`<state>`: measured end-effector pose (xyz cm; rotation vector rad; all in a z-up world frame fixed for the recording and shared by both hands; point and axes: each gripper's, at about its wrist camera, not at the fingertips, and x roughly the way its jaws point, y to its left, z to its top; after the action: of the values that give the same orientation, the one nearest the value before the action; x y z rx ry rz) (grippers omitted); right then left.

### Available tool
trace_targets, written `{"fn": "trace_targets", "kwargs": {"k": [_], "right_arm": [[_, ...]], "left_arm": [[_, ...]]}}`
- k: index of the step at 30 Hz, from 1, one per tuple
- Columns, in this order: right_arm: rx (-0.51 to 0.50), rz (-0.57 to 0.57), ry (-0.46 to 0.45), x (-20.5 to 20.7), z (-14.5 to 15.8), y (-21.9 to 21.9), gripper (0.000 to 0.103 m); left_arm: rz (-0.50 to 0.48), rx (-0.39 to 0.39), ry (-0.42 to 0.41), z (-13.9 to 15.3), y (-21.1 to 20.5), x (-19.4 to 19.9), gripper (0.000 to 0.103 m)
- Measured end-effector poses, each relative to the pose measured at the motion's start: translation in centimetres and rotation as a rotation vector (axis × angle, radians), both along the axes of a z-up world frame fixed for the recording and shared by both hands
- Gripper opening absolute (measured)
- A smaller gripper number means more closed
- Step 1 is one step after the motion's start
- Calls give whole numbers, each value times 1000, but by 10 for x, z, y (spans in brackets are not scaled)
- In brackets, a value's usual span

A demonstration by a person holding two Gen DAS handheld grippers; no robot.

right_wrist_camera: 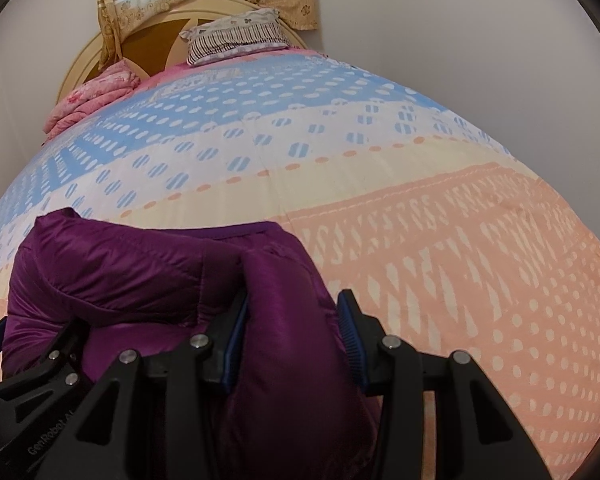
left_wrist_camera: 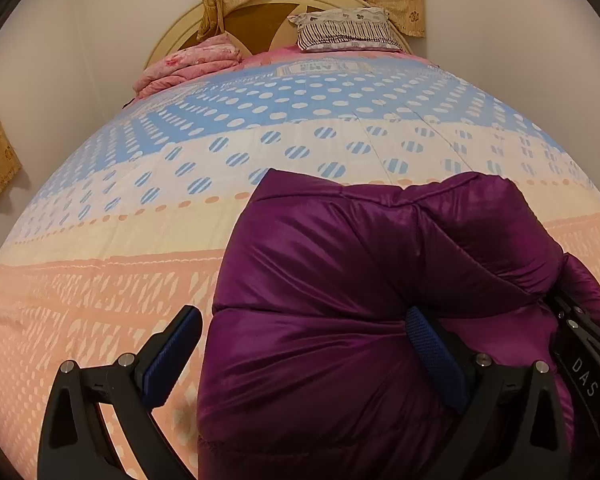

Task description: Fold large clothes

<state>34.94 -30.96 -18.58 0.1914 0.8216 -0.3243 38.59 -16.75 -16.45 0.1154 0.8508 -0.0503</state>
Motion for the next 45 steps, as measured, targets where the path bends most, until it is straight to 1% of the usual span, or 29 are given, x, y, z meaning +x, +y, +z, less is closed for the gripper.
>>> {"fn": "trace_targets", "kwargs": {"k": [8,16,35,37,38,39,40,41,42,43,45], "right_arm": [[0,6,27,4,-5,0,48],[-9,10,50,7,-8,1,49],[-10,12,65,13,-11,-2,50],[-8,19,70,13,-9,-3,50],[-3,32,72,11,-6,-3,50],[13,47,69,5,1,-4,50],[32,48,53,-3,8,-5,50],[53,49,27,-13,17,-5,50],[55,61,5,-24,26,-3,52],[29,76,-17,-37,34,0,55],[-12,58,-43,-58,37,2,63]], "left_arm": [[-2,4,15,-3,0,2,102],[-6,-21,43,-6,3,7,102],[-8,-17,51,-8,2,7,102],[-36,-19,66,-4,4,6,102],[-51,-21,82,-1,7,3,102],[-46,-37,83,6,13,-3,102],[-41,-73,69,14,22,-12,102],[-67,-111,38,24,30,-26,102],[-86,-110,11,30,35,-36,102],[-100,-75,-19,32,39,-49,102],[-106,-56,-26,24,46,-59,102]]}}
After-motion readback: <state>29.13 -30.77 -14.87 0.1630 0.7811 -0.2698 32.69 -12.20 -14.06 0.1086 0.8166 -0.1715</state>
